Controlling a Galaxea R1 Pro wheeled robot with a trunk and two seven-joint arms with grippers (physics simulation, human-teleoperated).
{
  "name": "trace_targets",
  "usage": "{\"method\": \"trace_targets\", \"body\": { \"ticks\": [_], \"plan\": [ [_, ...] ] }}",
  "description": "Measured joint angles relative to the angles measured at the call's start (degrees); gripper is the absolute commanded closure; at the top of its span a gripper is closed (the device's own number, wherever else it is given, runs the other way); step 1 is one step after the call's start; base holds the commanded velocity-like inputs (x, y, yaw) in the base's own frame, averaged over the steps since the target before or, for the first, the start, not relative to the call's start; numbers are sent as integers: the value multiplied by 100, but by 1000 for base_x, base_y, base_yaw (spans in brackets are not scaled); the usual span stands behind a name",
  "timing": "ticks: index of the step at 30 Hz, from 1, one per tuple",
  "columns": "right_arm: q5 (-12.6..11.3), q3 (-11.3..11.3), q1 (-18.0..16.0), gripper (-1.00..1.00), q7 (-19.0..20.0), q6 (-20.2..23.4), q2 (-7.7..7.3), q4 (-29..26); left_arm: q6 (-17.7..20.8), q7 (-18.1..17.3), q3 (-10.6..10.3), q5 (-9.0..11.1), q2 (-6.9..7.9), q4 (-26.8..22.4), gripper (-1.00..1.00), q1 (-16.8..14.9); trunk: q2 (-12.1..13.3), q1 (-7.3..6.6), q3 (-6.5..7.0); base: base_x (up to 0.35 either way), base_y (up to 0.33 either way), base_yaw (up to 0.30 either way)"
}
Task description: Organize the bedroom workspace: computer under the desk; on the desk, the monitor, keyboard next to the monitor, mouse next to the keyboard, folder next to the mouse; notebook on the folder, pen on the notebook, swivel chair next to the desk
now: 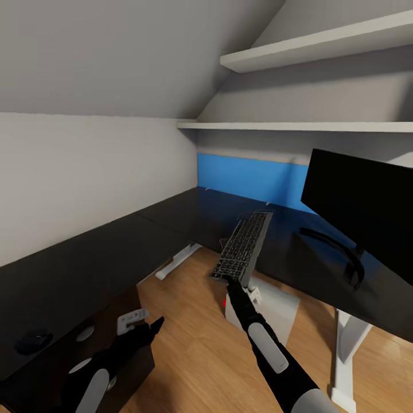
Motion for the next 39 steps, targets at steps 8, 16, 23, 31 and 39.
{"method": "trace_targets", "body": {
  "ticks": [8,16,23,31,39],
  "plan": [
    [-31,37,4,100,-10,2093,-502,-792,-43,184,-386,-379,-7,607,-100,108,321,-176,144,0,0,0],
    [-88,11,11,100,131,3060,-836,-1338,-629,182,-594,-1060,-3,2329,-100,237,642,-352,287,0,0,0],
    [-30,164,39,100,207,3086,-822,-1432,-2526,180,-610,-1311,4,3963,-100,247,724,-396,324,0,0,132],
    [307,1031,40,100,180,3047,-673,-1453,-3406,182,-572,-1374,4,4793,-100,249,723,-396,324,-1,0,274],
    [606,1265,40,100,152,3050,-473,-1458,-3718,188,-589,-1359,-17,4912,-100,248,723,-393,323,-195,-69,281]
  ]
}}
